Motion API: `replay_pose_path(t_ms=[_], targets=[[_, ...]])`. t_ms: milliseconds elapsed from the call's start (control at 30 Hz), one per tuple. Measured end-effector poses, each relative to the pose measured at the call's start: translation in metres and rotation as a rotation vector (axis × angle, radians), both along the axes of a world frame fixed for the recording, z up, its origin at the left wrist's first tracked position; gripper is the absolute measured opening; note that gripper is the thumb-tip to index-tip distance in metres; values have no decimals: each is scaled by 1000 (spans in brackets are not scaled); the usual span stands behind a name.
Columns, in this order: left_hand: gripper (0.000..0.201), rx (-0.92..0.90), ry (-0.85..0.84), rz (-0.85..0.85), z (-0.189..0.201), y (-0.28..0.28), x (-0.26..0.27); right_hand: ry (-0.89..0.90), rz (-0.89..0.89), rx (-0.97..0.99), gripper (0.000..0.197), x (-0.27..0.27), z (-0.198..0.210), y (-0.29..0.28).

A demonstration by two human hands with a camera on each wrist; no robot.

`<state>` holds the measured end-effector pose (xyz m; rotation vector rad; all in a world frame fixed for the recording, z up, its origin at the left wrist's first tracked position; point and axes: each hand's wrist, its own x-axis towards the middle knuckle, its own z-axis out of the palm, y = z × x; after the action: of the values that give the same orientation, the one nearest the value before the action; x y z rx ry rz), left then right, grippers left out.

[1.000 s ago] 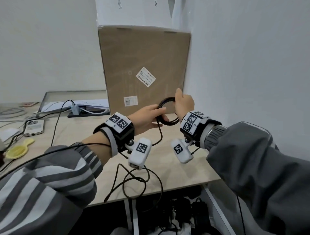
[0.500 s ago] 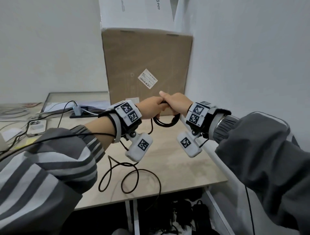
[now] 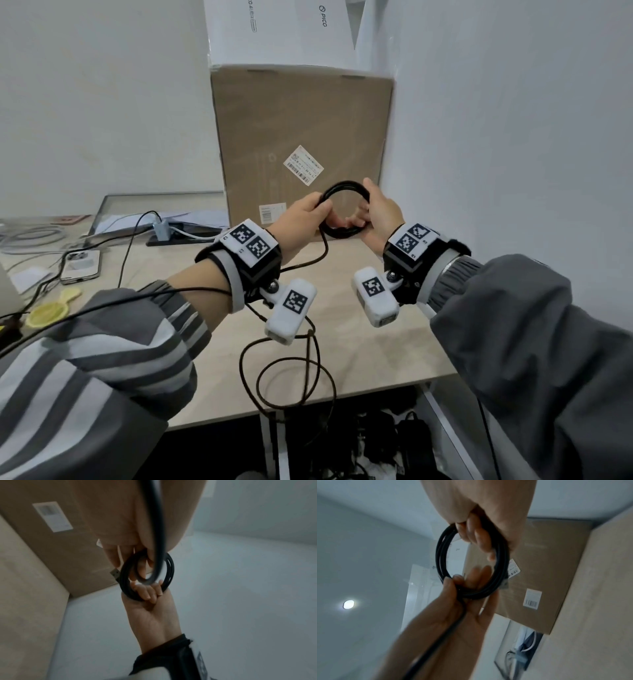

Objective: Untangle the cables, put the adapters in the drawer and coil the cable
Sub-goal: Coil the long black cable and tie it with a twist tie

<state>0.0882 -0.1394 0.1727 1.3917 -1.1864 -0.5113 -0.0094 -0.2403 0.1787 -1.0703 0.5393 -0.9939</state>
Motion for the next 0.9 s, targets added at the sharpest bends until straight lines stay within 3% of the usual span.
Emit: replay_pose_path(t_ms=[67,200,267,333,433,633,700,767,900], targets=[[24,-22,-67,79,3,-2,2,107,103,-40,43,-2,2,-3],[23,119,-448,100,7,-3,2,614,190,-380,61,-13,24,-2],[18,159,-491,65,8,-3,-4,852,152,-643,64,-11,31,4],[17,158,-428,39,8,-2,-6,948,53,-830,63,-7,30,6],[12,148,-403,45,8,2,-1,752,-49,-796,57,-6,21,0],[6,164,-389,-10,10,4,5,306,-171,-375,48,-4,8,-3],[13,127,-384,-9,10,0,5,165,-129,-220,46,-3,5,-2],[5,108,-368,31,12,-4,6,20,-53,-102,43,-3,2,0],[20,81,-277,62,9,-7,8,-72,22,0,49,-6,-1,0]])
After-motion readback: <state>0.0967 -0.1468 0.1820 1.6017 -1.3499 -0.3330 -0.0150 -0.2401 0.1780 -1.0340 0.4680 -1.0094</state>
